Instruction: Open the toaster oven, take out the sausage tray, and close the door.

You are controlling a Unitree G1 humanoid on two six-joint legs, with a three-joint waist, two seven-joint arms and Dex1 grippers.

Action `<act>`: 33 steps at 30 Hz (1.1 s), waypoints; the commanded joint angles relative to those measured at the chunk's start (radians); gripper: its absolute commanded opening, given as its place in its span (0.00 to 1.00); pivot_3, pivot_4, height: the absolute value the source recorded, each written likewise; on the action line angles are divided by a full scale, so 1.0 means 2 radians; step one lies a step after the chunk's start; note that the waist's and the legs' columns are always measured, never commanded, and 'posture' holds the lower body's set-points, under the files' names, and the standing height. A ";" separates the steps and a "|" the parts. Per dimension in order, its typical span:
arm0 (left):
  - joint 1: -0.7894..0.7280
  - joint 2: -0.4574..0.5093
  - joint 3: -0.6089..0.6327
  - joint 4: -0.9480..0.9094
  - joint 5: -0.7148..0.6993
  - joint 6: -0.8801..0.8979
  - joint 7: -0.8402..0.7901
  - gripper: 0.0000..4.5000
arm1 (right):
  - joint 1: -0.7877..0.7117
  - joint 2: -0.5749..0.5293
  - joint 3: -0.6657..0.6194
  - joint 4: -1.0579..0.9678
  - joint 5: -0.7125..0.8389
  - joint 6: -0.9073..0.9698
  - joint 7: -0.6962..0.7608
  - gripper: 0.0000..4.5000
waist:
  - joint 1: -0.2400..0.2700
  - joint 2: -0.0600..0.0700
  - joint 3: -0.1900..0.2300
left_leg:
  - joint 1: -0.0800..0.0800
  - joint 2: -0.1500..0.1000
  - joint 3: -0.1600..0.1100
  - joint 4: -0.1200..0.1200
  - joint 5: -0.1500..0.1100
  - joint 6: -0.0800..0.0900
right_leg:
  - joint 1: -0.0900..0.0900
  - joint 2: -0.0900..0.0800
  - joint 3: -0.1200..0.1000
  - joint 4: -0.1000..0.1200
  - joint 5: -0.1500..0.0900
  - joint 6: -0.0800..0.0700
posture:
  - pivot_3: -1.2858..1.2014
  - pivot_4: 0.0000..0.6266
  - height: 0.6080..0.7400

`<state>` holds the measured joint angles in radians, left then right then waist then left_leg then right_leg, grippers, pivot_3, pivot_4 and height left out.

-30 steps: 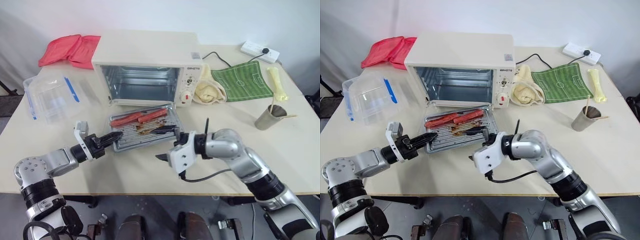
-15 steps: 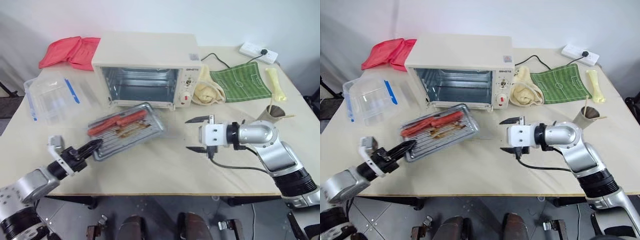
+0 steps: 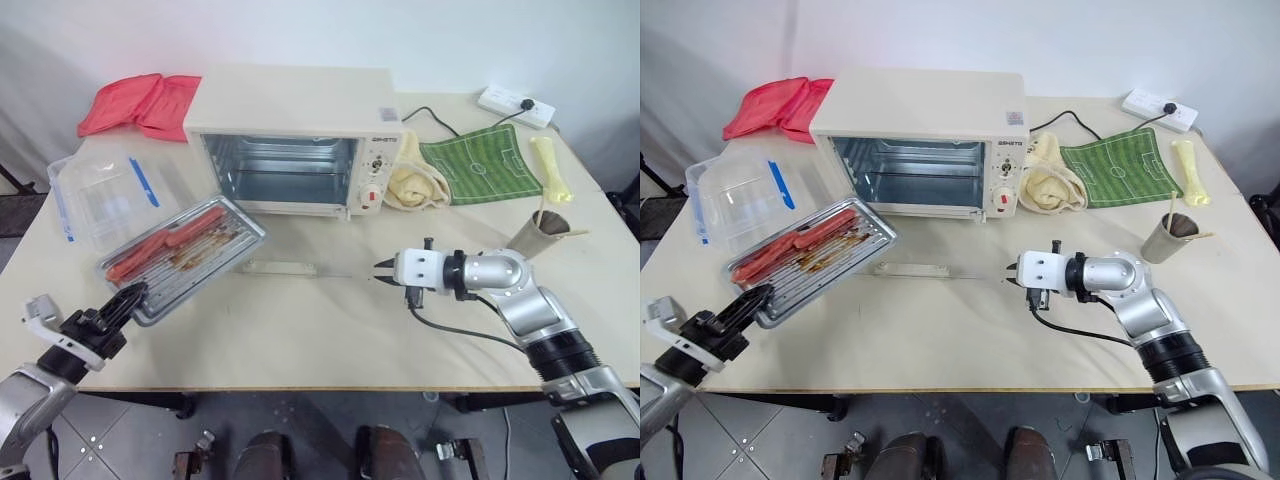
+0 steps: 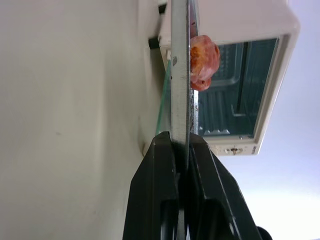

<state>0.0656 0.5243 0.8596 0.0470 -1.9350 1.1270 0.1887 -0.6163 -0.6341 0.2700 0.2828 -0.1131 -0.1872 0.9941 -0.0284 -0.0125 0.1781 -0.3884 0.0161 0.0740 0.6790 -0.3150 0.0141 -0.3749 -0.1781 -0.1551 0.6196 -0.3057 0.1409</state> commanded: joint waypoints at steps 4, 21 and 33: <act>0.029 -0.025 0.060 -0.035 -0.019 -0.028 -0.015 0.00 | -0.024 0.034 0.006 0.035 -0.004 -0.027 -0.010 0.00 | 0.000 0.000 0.000 | 0.000 0.000 0.000 0.000 0.000 0.000 | 0.000 0.000 0.000 0.000 0.000 0.000 | 0.52 0.24 1.00; 0.082 -0.069 0.155 -0.058 -0.019 -0.059 -0.012 0.00 | -0.095 0.089 -0.006 0.021 0.028 -0.010 -0.002 0.00 | -0.001 0.000 0.000 | 0.000 0.003 0.000 0.000 -0.001 -0.002 | 0.000 0.003 0.001 -0.001 0.000 0.000 | 0.52 0.24 1.00; 0.096 -0.071 0.090 -0.058 -0.019 -0.035 -0.003 0.00 | -0.249 0.102 -0.033 0.146 0.014 -0.060 -0.068 0.00 | -0.001 0.001 0.000 | 0.000 0.007 0.002 0.000 -0.002 -0.003 | -0.001 0.006 0.003 -0.002 -0.001 -0.002 | 0.52 0.24 1.00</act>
<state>0.2474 0.3697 1.0551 -0.0318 -1.9415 1.0477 0.1861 -1.0772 -0.4331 0.2370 0.5437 -0.0751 -0.2613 0.9115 -0.0304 -0.0112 0.1790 -0.3878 0.0301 0.0786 0.6798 -0.3193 0.0080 -0.3769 -0.1664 -0.1496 0.6167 -0.3072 0.1378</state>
